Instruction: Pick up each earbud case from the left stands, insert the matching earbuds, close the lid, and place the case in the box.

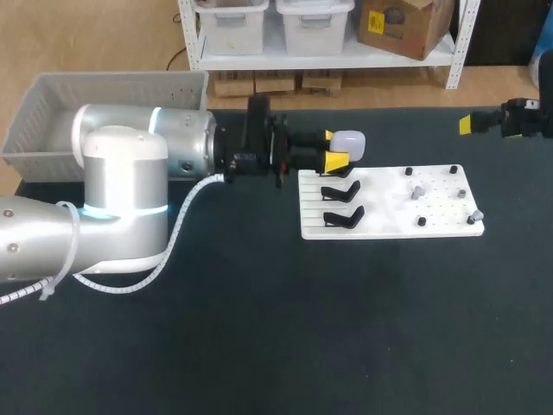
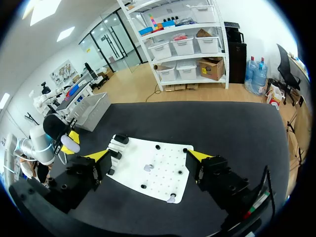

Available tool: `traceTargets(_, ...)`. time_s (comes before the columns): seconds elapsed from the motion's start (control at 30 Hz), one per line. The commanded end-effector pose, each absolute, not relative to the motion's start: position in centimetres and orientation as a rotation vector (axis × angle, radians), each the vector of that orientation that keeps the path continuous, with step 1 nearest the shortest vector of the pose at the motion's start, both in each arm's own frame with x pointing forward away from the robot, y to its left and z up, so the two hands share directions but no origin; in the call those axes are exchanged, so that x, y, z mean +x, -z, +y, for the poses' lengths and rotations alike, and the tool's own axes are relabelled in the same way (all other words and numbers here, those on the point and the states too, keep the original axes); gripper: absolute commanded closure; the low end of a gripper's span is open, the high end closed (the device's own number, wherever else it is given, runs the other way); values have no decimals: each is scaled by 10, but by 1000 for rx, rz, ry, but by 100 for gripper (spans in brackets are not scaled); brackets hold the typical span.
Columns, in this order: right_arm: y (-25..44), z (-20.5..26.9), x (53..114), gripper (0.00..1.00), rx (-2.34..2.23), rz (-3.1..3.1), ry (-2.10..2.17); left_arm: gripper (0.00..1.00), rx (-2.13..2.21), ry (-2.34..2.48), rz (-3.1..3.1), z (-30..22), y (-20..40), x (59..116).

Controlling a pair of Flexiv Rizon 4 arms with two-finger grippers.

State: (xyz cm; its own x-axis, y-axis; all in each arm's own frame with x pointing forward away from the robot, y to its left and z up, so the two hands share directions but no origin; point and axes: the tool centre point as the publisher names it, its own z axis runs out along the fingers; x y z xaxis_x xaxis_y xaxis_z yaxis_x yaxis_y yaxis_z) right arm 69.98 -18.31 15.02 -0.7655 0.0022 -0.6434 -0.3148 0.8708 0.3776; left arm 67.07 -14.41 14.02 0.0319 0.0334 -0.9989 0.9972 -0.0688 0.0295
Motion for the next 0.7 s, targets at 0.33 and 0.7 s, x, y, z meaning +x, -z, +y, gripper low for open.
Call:
traceTargets(0.33,-155,-175,685,0,-250,2355,-608,100,1304,1227,1173,-145,-139,672)
traceTargets(0.7,-173,-105,627,0,-343,2315,-564,100,1304,1227,1173,-145,-139,672)
